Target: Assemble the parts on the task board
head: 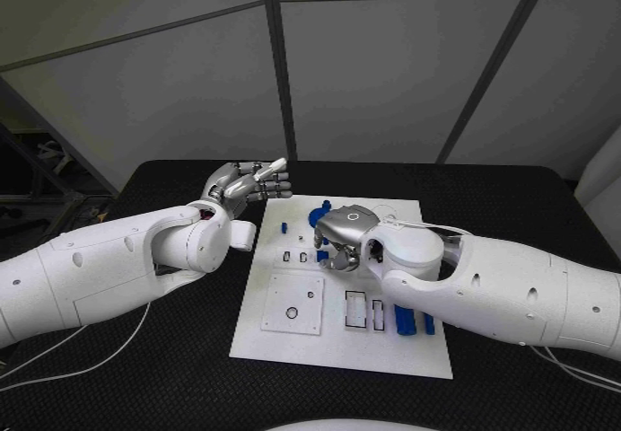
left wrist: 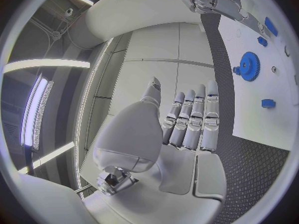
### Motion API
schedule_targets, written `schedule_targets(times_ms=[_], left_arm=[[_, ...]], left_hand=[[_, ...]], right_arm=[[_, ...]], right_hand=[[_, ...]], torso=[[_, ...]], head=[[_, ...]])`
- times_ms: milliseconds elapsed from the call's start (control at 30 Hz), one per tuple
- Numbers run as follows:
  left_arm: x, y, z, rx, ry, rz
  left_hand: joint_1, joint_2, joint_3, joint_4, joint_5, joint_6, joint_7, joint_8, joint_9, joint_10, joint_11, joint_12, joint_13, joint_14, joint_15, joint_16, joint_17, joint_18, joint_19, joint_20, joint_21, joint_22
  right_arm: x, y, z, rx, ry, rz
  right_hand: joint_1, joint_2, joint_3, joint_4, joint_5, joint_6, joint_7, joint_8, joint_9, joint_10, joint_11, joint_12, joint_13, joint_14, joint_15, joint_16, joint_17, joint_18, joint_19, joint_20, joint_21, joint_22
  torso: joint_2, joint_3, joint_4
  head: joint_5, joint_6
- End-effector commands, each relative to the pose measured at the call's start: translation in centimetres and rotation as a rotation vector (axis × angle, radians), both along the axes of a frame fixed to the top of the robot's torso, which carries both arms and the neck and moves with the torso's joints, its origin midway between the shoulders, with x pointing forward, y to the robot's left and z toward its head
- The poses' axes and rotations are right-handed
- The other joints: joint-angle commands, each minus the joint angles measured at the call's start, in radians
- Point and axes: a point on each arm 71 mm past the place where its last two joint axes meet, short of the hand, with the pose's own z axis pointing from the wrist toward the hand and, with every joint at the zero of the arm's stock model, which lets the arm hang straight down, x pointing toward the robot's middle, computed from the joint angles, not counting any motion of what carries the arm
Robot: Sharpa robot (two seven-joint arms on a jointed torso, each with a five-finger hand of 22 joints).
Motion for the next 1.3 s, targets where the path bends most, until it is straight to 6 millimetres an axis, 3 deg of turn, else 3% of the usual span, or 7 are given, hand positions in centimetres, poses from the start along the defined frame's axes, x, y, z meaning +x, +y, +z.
schedule_targets(times_ms=[33,1300], left_arm=[[0.0,-0.1,0.2,-0.002,-0.011,-0.014],[-0.1,-0.2,0.2,-0.002,-0.008,-0.015]], left_hand=[[0.005,0.001,0.0,-0.005,0.003,-0.006,0.006,-0.005,-0.001,-0.005,0.003,-0.003,-0.001,0.004,0.002,-0.004,0.001,-0.02,0.0,0.005,-0.004,-0.001],[0.005,0.002,-0.001,-0.005,0.003,-0.006,0.006,-0.006,-0.001,-0.005,0.003,-0.003,-0.001,0.005,0.002,-0.005,0.002,-0.02,0.001,0.005,-0.004,-0.001]], right_arm=[[0.1,0.1,0.1,0.013,-0.008,0.0],[0.5,0.2,-1.5,-0.09,0.087,0.002]], right_hand=[[0.009,0.002,0.002,-0.006,-0.007,0.005,-0.003,0.005,0.001,0.007,-0.002,0.005,0.032,0.08,0.003,-0.003,0.142,-0.005,0.047,0.006,-0.005,0.197],[0.023,0.026,0.019,-0.014,-0.011,0.038,-0.009,0.014,0.008,0.011,-0.007,0.011,0.036,0.082,-0.004,-0.001,0.146,-0.005,0.049,0.001,-0.004,0.199]], torso=[[-0.001,-0.0004,-0.0001],[-0.002,-0.0006,-0.0004]], head=[[0.0,-0.001],[0.004,-0.014]])
